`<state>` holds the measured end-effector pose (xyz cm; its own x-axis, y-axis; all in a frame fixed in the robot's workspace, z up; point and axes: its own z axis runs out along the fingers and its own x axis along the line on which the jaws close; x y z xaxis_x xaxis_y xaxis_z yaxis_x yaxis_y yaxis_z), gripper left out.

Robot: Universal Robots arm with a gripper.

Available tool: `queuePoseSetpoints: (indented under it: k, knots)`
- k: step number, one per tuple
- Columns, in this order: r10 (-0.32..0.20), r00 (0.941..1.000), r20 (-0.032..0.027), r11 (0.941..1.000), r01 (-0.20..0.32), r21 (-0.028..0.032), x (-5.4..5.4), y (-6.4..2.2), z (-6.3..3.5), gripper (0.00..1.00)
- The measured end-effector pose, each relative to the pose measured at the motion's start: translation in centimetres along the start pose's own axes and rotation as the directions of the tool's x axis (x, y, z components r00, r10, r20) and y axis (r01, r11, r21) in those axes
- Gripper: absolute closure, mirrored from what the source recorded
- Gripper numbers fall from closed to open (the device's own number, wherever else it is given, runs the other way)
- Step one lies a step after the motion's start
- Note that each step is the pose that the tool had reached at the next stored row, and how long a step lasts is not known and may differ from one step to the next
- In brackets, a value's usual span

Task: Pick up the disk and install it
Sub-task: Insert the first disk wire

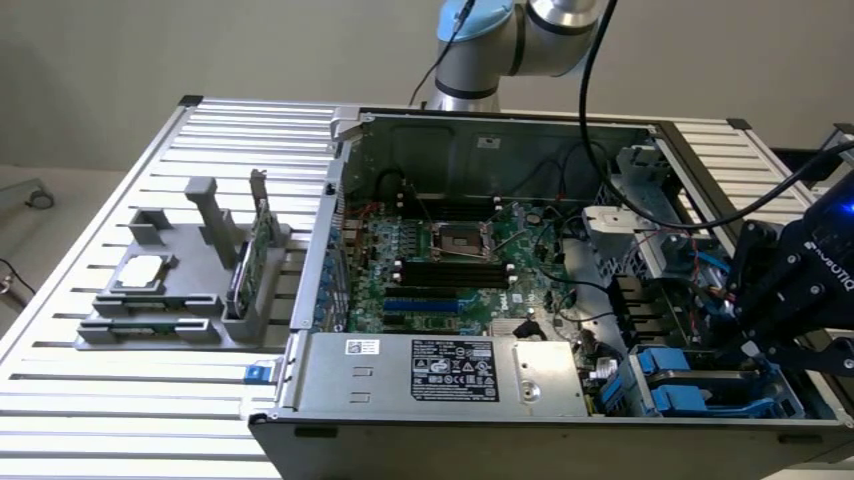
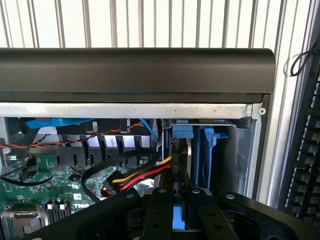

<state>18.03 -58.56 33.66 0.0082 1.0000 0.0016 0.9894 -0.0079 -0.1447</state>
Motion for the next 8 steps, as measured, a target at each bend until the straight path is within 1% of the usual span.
queuePoseSetpoints:
  k: [8]
  knots:
    - [0.000, 1.0000, 0.0003, 1.0000, 0.000, 0.0000, 0.09, 0.01, 0.04, 0.83]
